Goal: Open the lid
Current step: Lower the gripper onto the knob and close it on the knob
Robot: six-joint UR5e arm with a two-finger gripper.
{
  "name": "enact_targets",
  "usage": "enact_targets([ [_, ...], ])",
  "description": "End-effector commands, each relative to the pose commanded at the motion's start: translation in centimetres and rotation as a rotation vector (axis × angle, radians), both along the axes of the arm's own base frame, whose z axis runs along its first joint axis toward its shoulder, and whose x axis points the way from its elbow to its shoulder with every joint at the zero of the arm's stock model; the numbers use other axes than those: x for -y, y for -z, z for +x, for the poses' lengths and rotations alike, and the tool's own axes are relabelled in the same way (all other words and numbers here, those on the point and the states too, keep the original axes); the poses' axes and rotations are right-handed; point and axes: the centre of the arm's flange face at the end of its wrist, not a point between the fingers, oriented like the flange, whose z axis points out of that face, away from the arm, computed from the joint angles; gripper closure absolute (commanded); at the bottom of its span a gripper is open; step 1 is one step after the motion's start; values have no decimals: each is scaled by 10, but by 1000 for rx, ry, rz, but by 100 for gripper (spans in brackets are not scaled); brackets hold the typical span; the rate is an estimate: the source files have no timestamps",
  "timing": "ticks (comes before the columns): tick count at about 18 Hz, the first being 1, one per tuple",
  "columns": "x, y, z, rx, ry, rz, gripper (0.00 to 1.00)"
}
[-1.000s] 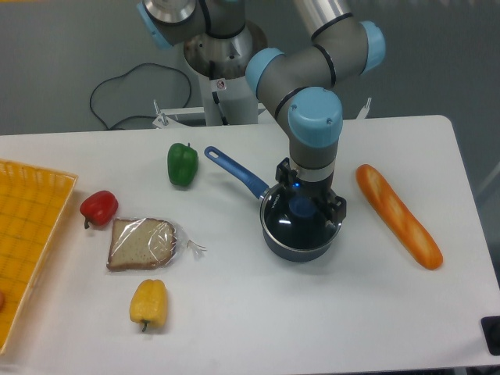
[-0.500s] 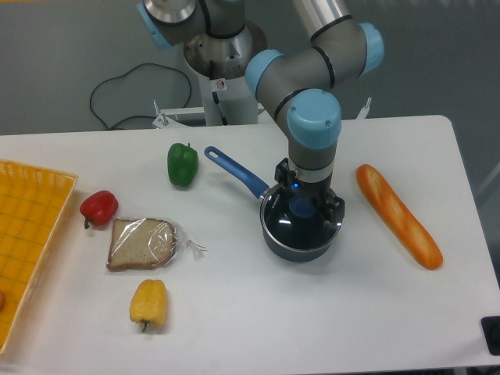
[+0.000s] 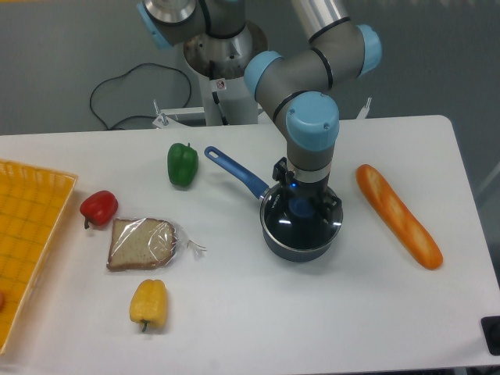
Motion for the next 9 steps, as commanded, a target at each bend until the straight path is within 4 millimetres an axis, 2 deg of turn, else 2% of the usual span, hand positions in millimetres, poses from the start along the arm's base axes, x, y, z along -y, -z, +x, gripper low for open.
enact_targets([
  [4,-1,1,1,3,0,-2,1],
  [5,-1,1,1,3,0,-2,8],
  [8,-1,1,1,4,-3,-2,22],
  [9,-1,1,1,4,0,-2,22],
])
